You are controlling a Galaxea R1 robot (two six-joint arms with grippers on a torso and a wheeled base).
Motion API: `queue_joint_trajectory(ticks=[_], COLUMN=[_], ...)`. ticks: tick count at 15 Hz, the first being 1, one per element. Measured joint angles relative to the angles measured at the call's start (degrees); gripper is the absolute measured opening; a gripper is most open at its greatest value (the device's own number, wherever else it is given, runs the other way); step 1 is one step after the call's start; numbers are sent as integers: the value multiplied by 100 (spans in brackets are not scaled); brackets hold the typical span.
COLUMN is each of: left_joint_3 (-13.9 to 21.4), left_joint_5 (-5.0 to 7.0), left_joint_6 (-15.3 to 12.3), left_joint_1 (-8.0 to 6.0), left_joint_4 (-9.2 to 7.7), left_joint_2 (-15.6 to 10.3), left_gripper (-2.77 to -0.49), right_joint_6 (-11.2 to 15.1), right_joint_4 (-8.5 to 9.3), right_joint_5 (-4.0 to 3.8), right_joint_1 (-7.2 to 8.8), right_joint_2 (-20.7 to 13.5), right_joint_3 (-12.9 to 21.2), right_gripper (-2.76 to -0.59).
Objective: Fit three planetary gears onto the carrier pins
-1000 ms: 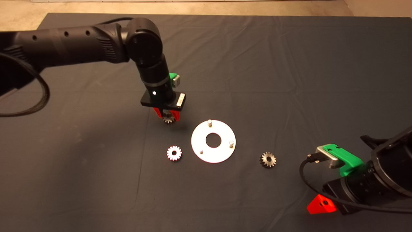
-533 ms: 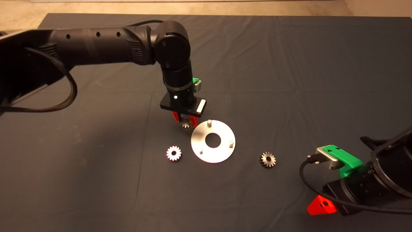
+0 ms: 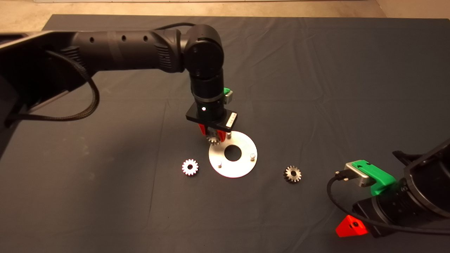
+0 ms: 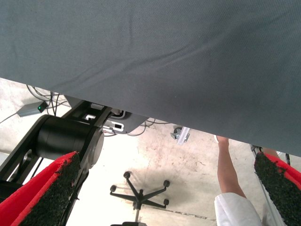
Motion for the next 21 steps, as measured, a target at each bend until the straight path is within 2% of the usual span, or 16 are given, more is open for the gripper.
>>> queue_joint_trajectory(ticks=[4, 6, 8, 12, 15, 21], left_joint_3=[-376, -446, -524, -1004, -1077, -1075], left_joint_5=[11, 37, 30, -20, -2, -48], left_joint_6=[207, 238, 394, 850, 859, 874], left_joint_1=[-2, 0, 0, -1, 0, 0], left_joint_4=[-9, -16, -50, -480, -494, -534], left_joint_2=[60, 118, 251, 358, 318, 454], left_gripper=[-233, -233, -233, -233, -233, -233], right_joint_6=[0, 0, 0, 0, 0, 1], right_joint_4=[0, 0, 0, 0, 0, 0], right_joint_5=[-4, 0, -2, -2, -2, -2], right_joint_1=[0, 0, -20, -48, -48, -79], right_joint_2=[-2, 0, -2, -2, 0, -2], right_joint_3=[0, 0, 0, 0, 0, 0], right_gripper=[-60, -60, -60, -60, -60, -60])
